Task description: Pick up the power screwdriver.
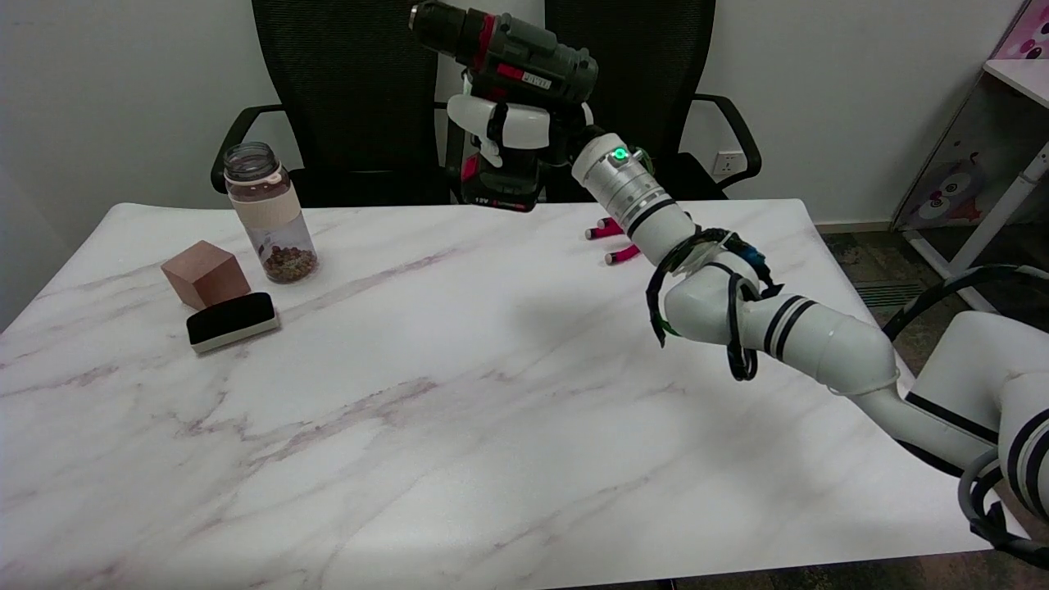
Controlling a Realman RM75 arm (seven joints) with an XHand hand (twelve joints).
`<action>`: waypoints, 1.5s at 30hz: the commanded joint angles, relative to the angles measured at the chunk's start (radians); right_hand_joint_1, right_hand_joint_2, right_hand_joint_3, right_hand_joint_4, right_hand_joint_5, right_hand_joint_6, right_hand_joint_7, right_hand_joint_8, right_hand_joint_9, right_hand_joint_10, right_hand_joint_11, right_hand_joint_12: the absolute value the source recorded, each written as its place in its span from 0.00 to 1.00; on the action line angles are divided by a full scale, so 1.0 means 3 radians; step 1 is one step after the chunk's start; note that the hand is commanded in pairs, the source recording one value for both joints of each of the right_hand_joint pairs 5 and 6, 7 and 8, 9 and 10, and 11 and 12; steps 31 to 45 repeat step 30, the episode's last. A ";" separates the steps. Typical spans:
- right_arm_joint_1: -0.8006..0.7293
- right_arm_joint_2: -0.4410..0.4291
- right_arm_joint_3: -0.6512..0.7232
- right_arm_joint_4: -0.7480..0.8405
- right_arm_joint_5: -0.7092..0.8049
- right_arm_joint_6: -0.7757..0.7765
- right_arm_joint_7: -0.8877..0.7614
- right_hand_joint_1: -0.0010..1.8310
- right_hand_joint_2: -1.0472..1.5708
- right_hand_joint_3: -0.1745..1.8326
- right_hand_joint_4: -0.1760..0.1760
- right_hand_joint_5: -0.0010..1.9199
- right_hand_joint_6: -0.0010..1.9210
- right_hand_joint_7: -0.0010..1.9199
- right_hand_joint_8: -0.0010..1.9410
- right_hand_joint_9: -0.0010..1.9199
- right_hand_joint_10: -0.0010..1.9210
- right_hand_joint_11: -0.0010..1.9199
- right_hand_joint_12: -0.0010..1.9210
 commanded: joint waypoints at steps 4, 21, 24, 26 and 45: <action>-0.0028 0.0077 -0.0025 -0.0218 -0.0017 -0.0015 -0.0051 0.58 0.91 0.43 1.00 1.00 1.00 1.00 0.99 1.00 1.00 1.00 1.00; -0.0735 0.0709 0.0118 -0.1154 0.0008 0.0164 -0.0020 0.58 0.91 0.43 1.00 1.00 1.00 1.00 0.99 1.00 1.00 1.00 1.00; -0.0788 0.0853 0.0118 -0.1334 0.0008 0.0146 -0.0015 0.58 0.91 0.43 1.00 1.00 1.00 1.00 0.99 1.00 1.00 1.00 1.00; -0.0828 0.0930 0.0094 -0.1456 0.0013 0.0125 -0.0015 0.58 0.91 0.43 1.00 1.00 1.00 1.00 0.99 1.00 1.00 1.00 1.00; -0.0940 0.0943 0.0074 -0.1577 0.0115 0.0060 -0.0042 0.58 0.90 0.44 1.00 1.00 1.00 1.00 0.99 1.00 1.00 1.00 1.00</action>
